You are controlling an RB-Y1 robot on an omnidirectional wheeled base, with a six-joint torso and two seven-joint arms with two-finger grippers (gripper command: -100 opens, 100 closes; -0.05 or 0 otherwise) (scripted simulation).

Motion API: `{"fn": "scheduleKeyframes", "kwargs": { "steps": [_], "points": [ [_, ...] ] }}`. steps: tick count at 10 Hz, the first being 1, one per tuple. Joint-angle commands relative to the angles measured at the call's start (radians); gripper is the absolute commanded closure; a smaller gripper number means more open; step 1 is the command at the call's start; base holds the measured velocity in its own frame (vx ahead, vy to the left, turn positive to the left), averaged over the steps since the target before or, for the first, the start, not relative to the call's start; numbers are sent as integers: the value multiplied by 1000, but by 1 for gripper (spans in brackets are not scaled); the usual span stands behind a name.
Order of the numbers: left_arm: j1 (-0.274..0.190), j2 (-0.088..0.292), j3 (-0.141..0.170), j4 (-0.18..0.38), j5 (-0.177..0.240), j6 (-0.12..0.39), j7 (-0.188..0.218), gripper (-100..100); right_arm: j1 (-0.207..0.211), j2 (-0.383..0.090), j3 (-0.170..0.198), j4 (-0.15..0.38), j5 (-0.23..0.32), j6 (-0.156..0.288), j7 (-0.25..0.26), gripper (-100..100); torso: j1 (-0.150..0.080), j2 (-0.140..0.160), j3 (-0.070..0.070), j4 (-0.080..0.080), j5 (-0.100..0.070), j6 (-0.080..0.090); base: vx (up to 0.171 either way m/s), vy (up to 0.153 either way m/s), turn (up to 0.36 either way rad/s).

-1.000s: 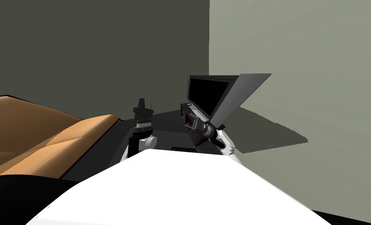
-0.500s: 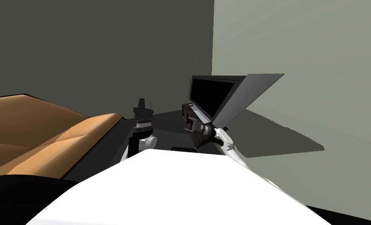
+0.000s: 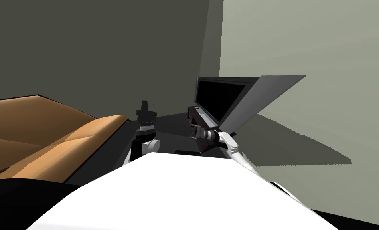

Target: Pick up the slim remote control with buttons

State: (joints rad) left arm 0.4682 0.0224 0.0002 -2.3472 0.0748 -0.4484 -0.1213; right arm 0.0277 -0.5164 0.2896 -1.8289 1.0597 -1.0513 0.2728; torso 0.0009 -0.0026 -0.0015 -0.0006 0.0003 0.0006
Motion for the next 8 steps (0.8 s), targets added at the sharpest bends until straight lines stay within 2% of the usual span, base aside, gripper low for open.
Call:
{"fn": "scheduleKeyframes", "kwargs": {
  "steps": [1,2,3,4,5,7,8],
  "points": [
    [0,0,0,0,0,0,0,0,-22,-11,0,43,50,-16,4,-100,0,0,0,0,0,0,52,13,47],
    [0,0,0,0,0,0,0,0,-22,-11,0,43,61,-16,4,-100,0,0,0,0,0,0,26,9,-11],
    [0,0,0,0,0,0,0,0,-35,-34,6,86,100,-37,18,-100,0,1,0,0,0,0,43,15,85],
    [0,0,0,0,0,0,0,0,-35,-34,6,92,126,-37,18,-100,0,0,0,0,0,0,42,8,53],
    [0,0,0,0,0,0,0,0,-47,-56,11,132,158,-54,32,-100,0,0,0,0,0,0,45,15,87],
    [0,0,0,0,0,0,0,0,-47,-56,11,142,207,-54,32,-100,0,0,0,0,0,0,34,8,22],
    [0,0,0,0,0,0,0,0,-57,-78,15,192,245,-69,46,-100,0,1,1,0,0,1,47,7,78]
  ]
}}
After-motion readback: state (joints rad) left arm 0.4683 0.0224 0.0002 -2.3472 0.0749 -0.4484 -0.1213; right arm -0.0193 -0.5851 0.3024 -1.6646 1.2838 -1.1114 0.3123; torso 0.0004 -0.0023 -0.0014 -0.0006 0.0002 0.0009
